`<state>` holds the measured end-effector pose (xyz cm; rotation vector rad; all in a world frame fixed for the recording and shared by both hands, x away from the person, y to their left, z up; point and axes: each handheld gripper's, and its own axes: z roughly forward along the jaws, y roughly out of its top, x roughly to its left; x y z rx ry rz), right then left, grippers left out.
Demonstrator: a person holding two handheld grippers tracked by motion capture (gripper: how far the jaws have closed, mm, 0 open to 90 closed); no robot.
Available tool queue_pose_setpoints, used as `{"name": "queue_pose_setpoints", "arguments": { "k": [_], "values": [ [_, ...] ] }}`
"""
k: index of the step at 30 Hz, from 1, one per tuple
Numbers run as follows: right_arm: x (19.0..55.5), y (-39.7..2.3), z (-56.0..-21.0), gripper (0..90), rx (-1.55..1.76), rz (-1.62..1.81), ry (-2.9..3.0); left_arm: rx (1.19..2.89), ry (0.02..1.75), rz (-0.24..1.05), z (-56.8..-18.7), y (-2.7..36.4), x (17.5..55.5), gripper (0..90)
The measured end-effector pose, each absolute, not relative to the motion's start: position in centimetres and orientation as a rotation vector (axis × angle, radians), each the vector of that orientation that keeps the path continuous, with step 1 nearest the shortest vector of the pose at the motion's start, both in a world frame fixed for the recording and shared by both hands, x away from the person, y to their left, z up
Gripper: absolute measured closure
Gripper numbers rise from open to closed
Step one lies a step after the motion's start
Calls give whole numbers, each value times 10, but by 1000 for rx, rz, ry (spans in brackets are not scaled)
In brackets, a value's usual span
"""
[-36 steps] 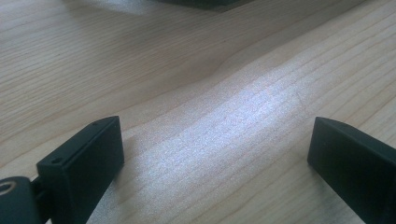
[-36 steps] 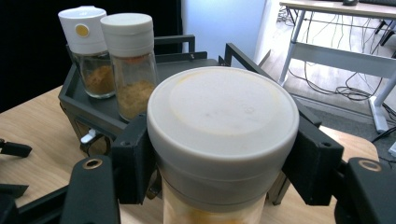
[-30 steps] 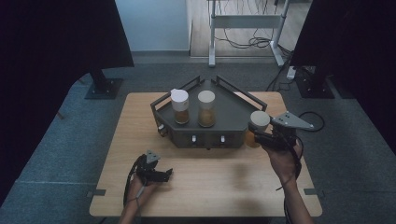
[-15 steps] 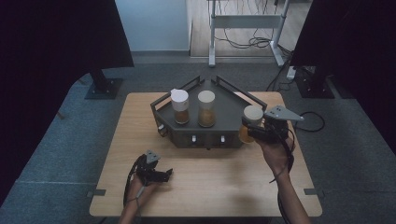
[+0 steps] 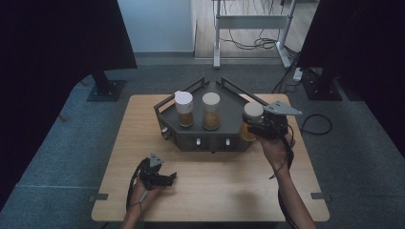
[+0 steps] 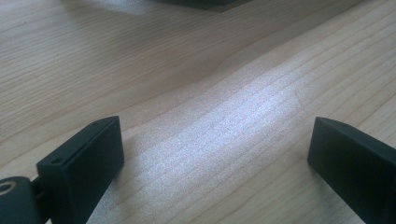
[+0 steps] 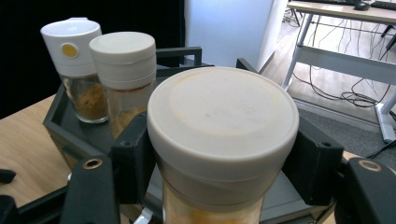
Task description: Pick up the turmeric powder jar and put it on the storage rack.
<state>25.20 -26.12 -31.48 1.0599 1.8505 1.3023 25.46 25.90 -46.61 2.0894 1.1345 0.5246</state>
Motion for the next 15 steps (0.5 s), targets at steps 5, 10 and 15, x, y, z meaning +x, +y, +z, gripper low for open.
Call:
{"name": "queue_pose_setpoints", "arguments": {
  "k": [5, 10, 15],
  "values": [
    [260, -259, -314, 331, 1071, 1298, 1855, 2089, 1135, 524, -466, 259, 255, 35],
    [267, -255, -313, 332, 1069, 1291, 1854, 2089, 1135, 524, -466, 259, 255, 35],
    [274, -250, -312, 332, 1052, 1283, 1856, 2089, 1135, 524, -466, 259, 255, 35]
  ]
}}
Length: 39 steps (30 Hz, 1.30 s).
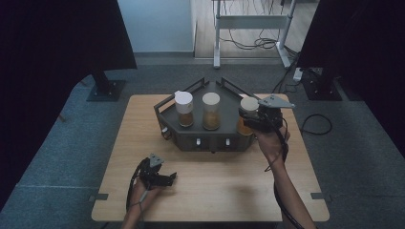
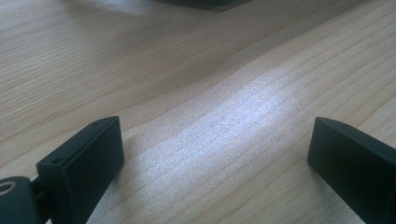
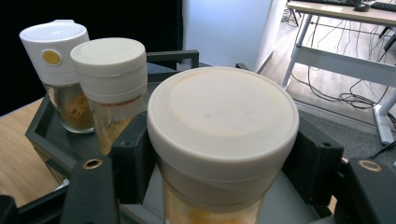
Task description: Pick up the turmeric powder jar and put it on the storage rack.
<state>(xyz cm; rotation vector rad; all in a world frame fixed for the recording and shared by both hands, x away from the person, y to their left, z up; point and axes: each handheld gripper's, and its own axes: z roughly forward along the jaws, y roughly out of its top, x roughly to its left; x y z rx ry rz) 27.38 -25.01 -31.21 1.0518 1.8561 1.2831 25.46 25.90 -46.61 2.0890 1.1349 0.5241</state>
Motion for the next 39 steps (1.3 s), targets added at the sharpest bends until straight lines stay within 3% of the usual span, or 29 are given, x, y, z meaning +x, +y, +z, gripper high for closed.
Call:
{"name": "queue_pose_setpoints", "arguments": {
  "k": [39],
  "values": [
    [320, -231, -319, 331, 1067, 1266, 1861, 2088, 1132, 523, -466, 259, 255, 34]
  ]
}}
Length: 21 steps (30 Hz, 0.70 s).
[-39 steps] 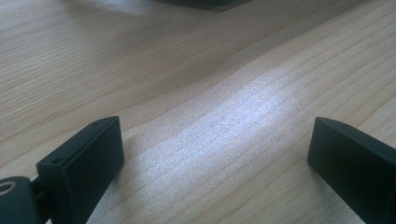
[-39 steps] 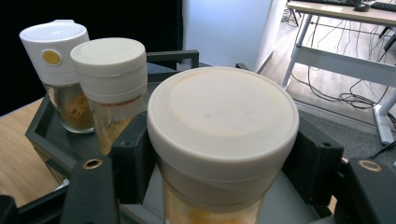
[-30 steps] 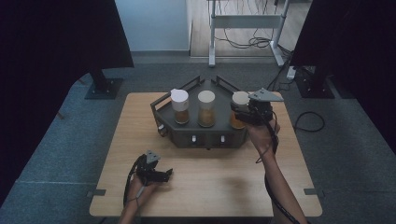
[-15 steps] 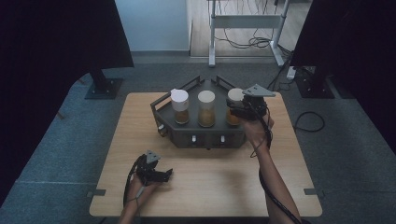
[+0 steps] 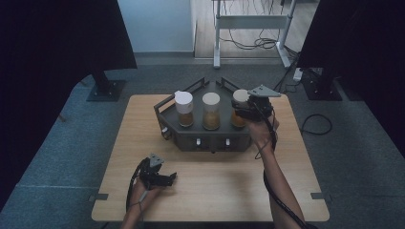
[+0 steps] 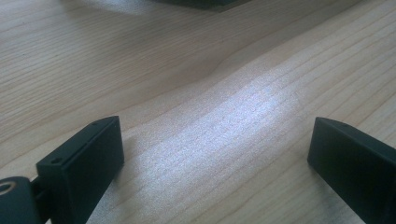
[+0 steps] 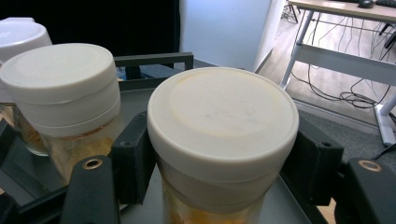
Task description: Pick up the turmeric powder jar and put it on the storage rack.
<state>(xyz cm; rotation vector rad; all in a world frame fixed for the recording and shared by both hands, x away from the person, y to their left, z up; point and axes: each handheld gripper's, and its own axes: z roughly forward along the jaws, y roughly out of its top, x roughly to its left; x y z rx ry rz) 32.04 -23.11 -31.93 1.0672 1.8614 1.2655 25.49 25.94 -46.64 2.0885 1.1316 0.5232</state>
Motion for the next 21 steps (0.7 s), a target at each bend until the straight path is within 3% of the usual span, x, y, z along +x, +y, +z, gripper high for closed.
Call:
{"name": "queue_pose_setpoints", "arguments": {
  "k": [21],
  "values": [
    [329, -237, -325, 328, 1114, 1293, 1876, 2090, 1128, 522, -467, 260, 255, 34]
  ]
}}
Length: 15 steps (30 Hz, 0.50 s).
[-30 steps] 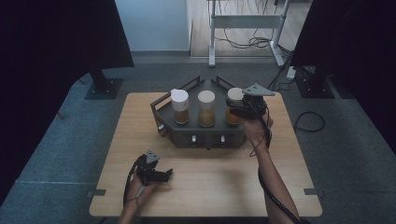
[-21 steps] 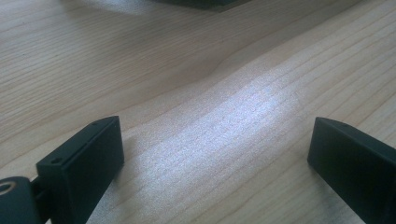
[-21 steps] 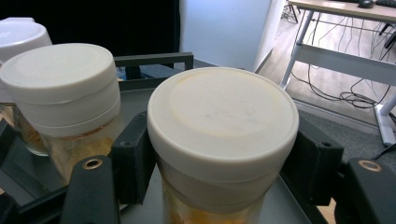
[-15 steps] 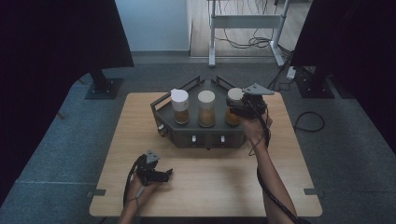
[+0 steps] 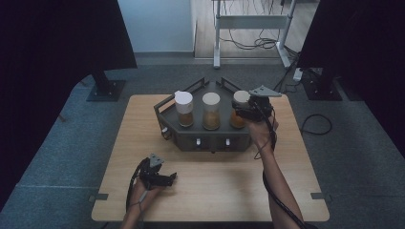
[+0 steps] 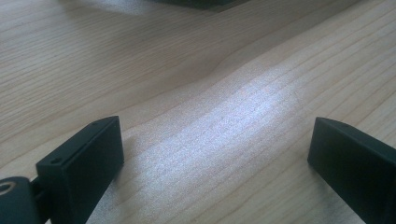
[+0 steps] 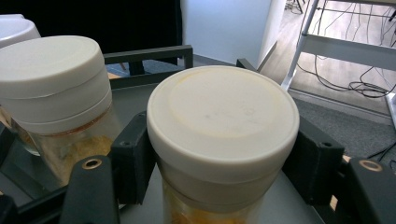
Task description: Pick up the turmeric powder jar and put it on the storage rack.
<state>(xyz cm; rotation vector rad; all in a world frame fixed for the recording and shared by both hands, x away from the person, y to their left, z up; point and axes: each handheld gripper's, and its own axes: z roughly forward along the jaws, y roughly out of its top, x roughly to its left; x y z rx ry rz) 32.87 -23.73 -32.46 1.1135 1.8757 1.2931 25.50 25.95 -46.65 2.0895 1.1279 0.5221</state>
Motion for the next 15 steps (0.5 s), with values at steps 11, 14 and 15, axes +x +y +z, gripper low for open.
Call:
{"name": "queue_pose_setpoints", "arguments": {
  "k": [11, 14, 15],
  "values": [
    [336, -243, -323, 122, 1128, 1314, 1912, 2090, 1128, 522, -467, 260, 255, 33],
    [337, -245, -323, 106, 1136, 1321, 1913, 2090, 1128, 522, -467, 260, 255, 33],
    [337, -245, -323, 106, 1135, 1322, 1914, 2090, 1128, 522, -467, 260, 255, 33]
  ]
}}
